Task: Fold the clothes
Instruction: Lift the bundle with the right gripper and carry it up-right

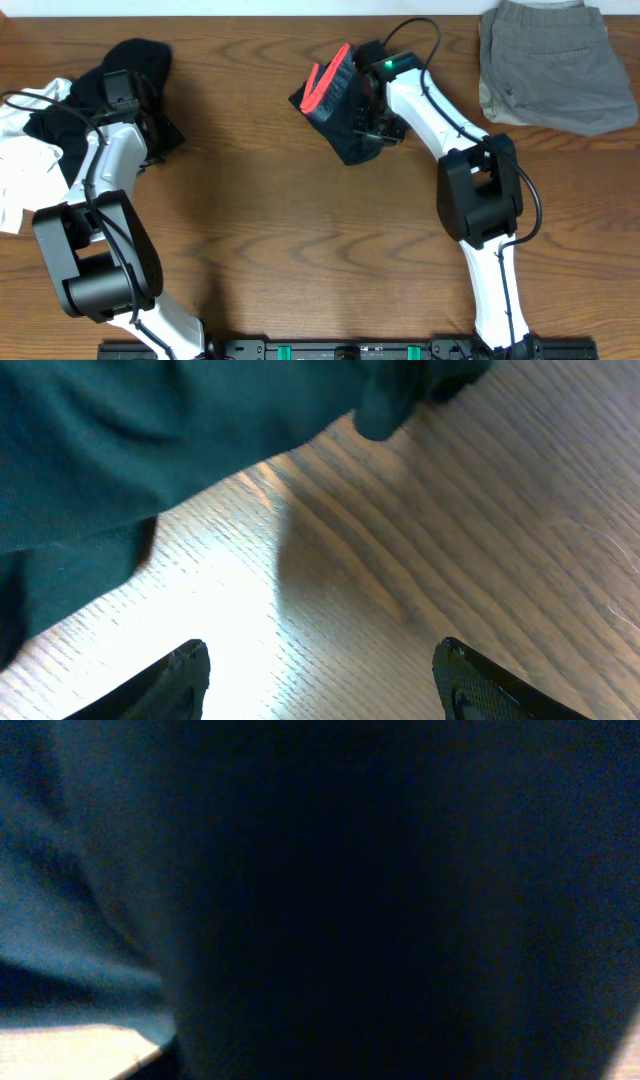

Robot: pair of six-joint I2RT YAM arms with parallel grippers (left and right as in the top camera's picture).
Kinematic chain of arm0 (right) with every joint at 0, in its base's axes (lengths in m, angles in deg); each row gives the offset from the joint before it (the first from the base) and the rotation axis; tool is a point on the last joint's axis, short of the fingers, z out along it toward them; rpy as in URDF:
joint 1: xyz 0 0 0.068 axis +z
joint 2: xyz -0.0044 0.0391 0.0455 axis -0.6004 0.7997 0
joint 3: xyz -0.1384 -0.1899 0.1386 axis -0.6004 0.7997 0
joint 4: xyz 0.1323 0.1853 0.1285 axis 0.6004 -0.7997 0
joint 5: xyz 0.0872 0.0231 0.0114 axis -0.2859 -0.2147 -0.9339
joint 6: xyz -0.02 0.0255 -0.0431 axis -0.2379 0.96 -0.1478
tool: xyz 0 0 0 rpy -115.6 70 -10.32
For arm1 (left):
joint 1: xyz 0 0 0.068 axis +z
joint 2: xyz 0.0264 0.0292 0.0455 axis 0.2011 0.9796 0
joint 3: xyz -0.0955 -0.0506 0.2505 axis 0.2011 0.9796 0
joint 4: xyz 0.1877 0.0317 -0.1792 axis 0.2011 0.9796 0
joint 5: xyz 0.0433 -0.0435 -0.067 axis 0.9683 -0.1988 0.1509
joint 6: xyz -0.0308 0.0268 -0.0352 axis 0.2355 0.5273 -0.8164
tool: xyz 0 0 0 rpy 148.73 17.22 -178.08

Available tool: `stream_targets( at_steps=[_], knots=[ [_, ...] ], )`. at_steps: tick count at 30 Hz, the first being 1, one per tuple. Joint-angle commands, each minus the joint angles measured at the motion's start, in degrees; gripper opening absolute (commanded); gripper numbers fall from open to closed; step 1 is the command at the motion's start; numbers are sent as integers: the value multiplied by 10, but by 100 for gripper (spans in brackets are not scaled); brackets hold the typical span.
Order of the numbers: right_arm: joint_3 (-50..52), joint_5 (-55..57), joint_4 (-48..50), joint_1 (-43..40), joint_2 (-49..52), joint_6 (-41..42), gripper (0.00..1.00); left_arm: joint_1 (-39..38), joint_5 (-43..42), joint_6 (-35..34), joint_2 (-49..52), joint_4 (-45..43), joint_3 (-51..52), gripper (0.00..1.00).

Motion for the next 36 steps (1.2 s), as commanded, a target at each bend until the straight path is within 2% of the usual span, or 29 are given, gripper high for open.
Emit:
stream_targets(
  at_steps=[1, 2, 4, 7, 14, 17, 19, 22, 23, 26, 30, 31, 34, 36],
  knots=[
    [-3, -4, -14, -5, -52, -37, 60, 0, -2, -5, -13, 0, -9, 73],
    [-3, -4, -18, -7, -60, -47, 70, 0, -2, -5, -12, 0, -9, 73],
    [-3, -7, -25, -9, -79, -76, 77, 0, -2, -5, -10, 0, -9, 73],
    [-3, -2, -29, -10, -106, -128, 97, 0, -2, -5, -8, 0, -9, 73],
    [-2, 83, 79, -19, -114, -309, 99, 0, -2, -5, 2, 0, -9, 73],
    [-2, 83, 120, -26, -92, -323, 99, 0, -4, -4, 3, 3, -9, 73],
    [-2, 74, 116, -30, -79, -301, 98, -2, -6, -3, 3, 5, -9, 73],
    [-2, 30, 69, -31, -68, -250, 90, -5, -6, 10, 3, 8, -9, 73],
    [-2, 21, 56, -31, -65, -237, 85, -5, -6, 13, 3, 8, -9, 73],
    [-1, 6, 32, -24, -61, -194, 52, -6, -6, 15, 3, 5, -9, 73],
    [16, 25, 59, -17, -53, -154, 30, -7, -6, 15, 3, 3, -9, 73],
    [23, 25, 71, -16, -50, -145, 20, -7, -6, 15, 3, 3, -9, 73],
    [52, 25, 98, -13, -40, -106, 1, -7, -6, 15, 3, 5, -9, 73],
    [73, 25, 107, -10, -36, -84, 1, -7, -6, 15, 3, 6, -9, 73]
  ],
)
